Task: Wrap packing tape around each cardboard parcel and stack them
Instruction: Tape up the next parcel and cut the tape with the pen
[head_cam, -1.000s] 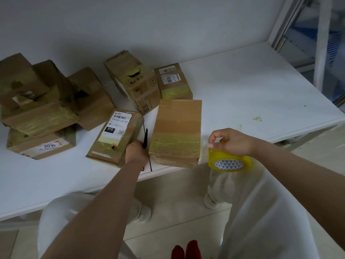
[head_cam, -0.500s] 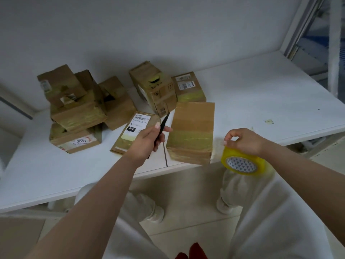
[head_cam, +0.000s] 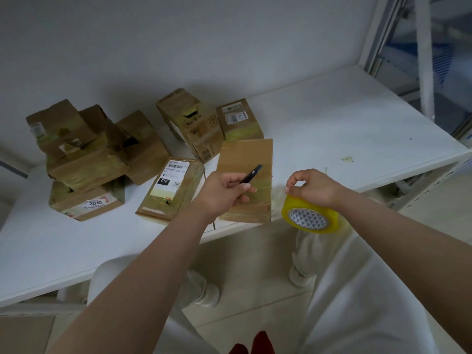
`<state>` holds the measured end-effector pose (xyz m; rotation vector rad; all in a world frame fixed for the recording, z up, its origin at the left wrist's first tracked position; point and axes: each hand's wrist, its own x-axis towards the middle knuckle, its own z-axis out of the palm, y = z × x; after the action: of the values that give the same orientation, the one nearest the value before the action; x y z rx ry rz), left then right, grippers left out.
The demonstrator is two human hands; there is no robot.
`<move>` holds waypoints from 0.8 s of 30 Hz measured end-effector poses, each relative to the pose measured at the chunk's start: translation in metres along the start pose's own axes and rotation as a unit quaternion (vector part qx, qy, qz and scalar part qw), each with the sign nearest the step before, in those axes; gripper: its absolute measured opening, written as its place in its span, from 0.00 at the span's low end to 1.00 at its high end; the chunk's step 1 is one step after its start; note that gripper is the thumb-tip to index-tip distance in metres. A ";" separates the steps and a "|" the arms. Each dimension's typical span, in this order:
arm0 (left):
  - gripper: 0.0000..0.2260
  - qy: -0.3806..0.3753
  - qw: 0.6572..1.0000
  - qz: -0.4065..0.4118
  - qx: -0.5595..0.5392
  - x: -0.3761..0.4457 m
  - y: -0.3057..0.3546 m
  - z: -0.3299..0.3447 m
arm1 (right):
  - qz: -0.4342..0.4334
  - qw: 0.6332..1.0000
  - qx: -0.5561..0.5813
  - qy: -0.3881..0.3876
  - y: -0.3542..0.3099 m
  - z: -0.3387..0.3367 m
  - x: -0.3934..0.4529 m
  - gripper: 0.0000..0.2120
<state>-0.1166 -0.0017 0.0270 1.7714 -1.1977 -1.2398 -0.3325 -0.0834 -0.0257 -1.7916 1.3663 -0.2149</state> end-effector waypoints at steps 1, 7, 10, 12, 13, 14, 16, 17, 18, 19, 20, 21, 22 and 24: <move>0.11 0.000 1.000 -0.003 0.022 0.001 0.002 0.002 | -0.001 1.000 0.004 0.001 0.001 0.001 0.000 0.08; 0.10 -0.047 0.974 -0.023 0.221 0.012 0.021 0.015 | 0.007 1.000 0.010 0.007 0.003 0.002 0.001 0.08; 0.12 -0.082 0.945 -0.019 0.316 0.016 0.028 0.023 | 0.016 1.000 0.007 0.011 0.001 0.001 0.000 0.08; 0.12 -0.101 0.924 -0.022 0.367 0.019 0.032 0.029 | 0.024 0.999 0.021 0.006 -0.001 0.000 -0.001 0.06; 0.13 -0.106 0.915 -0.025 0.389 0.022 0.033 0.033 | 0.028 0.999 0.027 0.003 -0.002 0.000 -0.001 0.06; 0.13 -0.110 0.906 -0.029 0.408 0.025 0.034 0.037 | 0.030 0.999 0.027 0.002 -0.002 0.000 -0.002 0.06; 0.11 -0.116 0.885 -0.033 0.450 0.032 0.035 0.044 | 0.033 0.999 0.008 0.005 -0.004 0.000 -0.003 0.06; 0.09 -0.119 0.871 -0.032 0.476 0.034 0.036 0.048 | 0.035 0.999 -0.002 0.009 -0.004 0.000 -0.003 0.05; 0.08 -0.121 0.857 -0.030 0.501 0.036 0.037 0.051 | 0.035 0.999 -0.009 0.015 -0.005 0.001 -0.004 0.05; 0.08 -0.123 0.844 -0.026 0.521 0.038 0.038 0.054 | 0.034 0.999 -0.013 0.021 -0.005 0.001 -0.005 0.05; 0.08 -0.127 0.834 -0.023 0.536 0.039 0.039 0.056 | 0.033 0.999 -0.015 0.026 -0.006 0.001 -0.006 0.05; 0.08 -0.132 0.825 -0.024 0.548 0.040 0.041 0.057 | 0.030 0.999 -0.016 0.027 -0.007 0.000 -0.007 0.05; 0.08 -0.136 0.817 -0.027 0.559 0.040 0.042 0.058 | 0.027 0.999 -0.016 0.027 -0.007 -0.001 -0.007 0.05; 0.08 -0.144 0.805 -0.037 0.574 0.042 0.044 0.059 | 0.025 0.999 -0.007 0.028 -0.008 -0.002 -0.008 0.05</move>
<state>-0.1800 -0.0580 0.0320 2.4815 -2.4114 -0.8304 -0.3311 -0.0769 -0.0161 -1.7734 1.4529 -0.2302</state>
